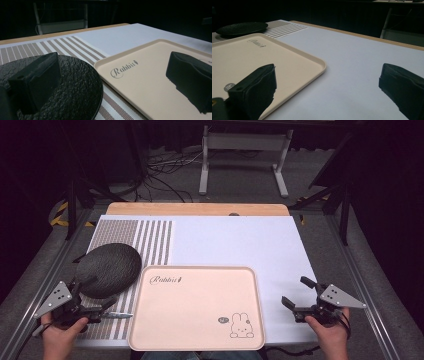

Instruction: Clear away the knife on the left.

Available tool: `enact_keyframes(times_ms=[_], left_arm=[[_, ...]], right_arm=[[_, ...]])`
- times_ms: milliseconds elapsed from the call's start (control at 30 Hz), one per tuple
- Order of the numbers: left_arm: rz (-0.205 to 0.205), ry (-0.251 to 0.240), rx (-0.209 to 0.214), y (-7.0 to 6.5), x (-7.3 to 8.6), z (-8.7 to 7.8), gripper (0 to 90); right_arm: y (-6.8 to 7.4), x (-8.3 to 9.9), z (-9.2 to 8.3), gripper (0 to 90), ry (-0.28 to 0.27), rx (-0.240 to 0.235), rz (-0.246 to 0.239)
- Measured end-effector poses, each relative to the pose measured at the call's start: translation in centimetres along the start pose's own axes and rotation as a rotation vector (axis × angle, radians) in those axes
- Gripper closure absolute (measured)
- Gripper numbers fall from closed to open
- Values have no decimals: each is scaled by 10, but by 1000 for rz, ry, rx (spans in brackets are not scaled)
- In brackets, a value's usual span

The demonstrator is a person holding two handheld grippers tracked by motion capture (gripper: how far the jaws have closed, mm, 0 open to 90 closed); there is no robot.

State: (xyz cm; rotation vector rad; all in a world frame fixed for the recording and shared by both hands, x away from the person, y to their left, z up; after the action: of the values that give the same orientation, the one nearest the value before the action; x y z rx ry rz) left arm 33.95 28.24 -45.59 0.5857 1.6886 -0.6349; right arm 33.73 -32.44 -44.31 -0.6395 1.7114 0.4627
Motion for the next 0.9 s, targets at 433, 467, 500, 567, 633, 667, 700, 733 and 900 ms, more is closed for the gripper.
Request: enact_keyframes(times_ms=[433, 467, 500, 567, 633, 667, 700, 733, 900], left_arm=[[12, 13, -2, -1, 1, 2, 10], [15, 16, -2, -1, 1, 2, 10], [17, 25, 2, -1, 1, 2, 9], [18, 23, 2, 0, 1, 3, 8], [16, 25, 5, 1, 1, 3, 7], [16, 25, 6, 1, 1, 4, 7], [17, 25, 4, 1, 1, 3, 7], [18, 28, 4, 2, 1, 3, 7], [39, 96, -16, 4, -4, 5, 27]], right_arm=[[1, 0, 0, 23, -3, -5, -8], [1, 0, 0, 23, -3, -4, -8], [2, 0, 0, 23, -6, -5, -6], [2, 0, 0, 23, -5, -5, -6], [2, 1, 1, 24, 0, -5, -5], [2, 1, 1, 24, 1, -5, -5], [2, 1, 1, 24, -2, -4, -5], [2, 0, 0, 25, -5, -5, -5], [0, 0, 0, 27, -9, -7, 1]])
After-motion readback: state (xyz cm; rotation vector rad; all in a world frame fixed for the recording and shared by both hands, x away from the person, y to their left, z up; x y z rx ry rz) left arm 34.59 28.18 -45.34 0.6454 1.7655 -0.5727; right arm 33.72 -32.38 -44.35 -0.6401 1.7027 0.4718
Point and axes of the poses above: each handheld gripper's, and its own axes: z roughly forward along the jaws, x roughly out of its underside, y roughly to its left, the point moved 5 cm from there along z, roughly forward along the jaws, and after that the axes turned 1 degree about -y, right-handed, at the moved point
